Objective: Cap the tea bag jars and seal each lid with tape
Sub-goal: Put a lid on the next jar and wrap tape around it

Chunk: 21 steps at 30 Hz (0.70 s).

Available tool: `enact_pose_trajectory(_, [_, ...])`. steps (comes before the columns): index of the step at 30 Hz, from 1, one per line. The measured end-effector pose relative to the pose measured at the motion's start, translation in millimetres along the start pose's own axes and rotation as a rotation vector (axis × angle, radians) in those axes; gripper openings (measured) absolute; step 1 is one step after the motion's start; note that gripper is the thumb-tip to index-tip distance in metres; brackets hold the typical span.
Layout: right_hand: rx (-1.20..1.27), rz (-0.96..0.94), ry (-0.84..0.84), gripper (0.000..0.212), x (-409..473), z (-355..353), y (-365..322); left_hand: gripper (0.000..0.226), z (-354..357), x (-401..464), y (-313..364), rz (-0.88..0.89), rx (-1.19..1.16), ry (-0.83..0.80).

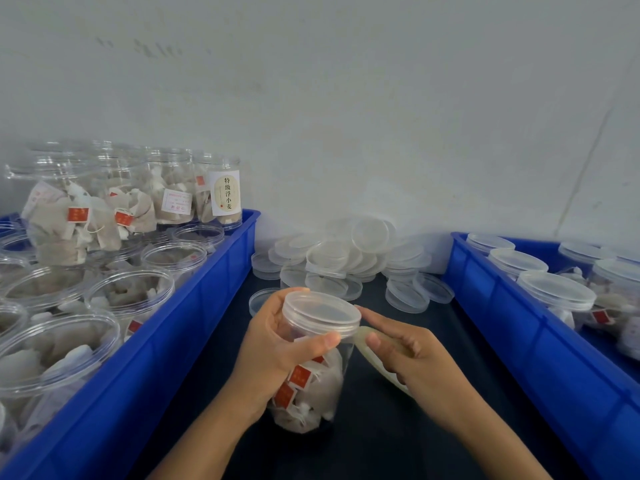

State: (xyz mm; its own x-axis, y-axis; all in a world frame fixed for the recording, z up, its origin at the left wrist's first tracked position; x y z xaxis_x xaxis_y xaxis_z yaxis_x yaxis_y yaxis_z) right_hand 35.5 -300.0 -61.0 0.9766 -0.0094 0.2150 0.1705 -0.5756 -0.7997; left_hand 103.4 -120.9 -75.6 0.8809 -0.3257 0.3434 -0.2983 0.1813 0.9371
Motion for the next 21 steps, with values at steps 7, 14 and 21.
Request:
enact_pose_trajectory(7, [0.06,-0.028,-0.025,0.042,-1.0,1.3,-5.6,0.079,7.2,0.0,-4.7,-0.079,-0.094,-0.13])
enact_pose_trajectory(14, [-0.087,-0.013,0.056,0.043,-2.1,-7.1,-5.4,0.082,3.7,5.2,-5.2,-0.108,-0.12,-0.078])
enact_pose_trajectory(21, [-0.095,0.016,0.033,0.048,-2.5,-5.6,-5.3,0.082,3.2,5.5,-6.8,-0.119,-0.115,-0.069])
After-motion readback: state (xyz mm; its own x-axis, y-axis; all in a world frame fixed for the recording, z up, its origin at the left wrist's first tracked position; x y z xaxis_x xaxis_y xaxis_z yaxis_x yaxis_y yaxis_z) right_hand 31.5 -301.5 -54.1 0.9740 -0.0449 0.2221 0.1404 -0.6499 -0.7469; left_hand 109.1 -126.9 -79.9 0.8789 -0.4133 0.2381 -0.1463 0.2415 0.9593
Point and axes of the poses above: each hand's wrist, its own x-axis towards the middle knuckle, its own z-axis out of the palm, y = z × x, the point moved 4 cm from there along x, towards the middle knuckle, and after that the axes turned 4 degrees about -x, right-handed, at the moved point
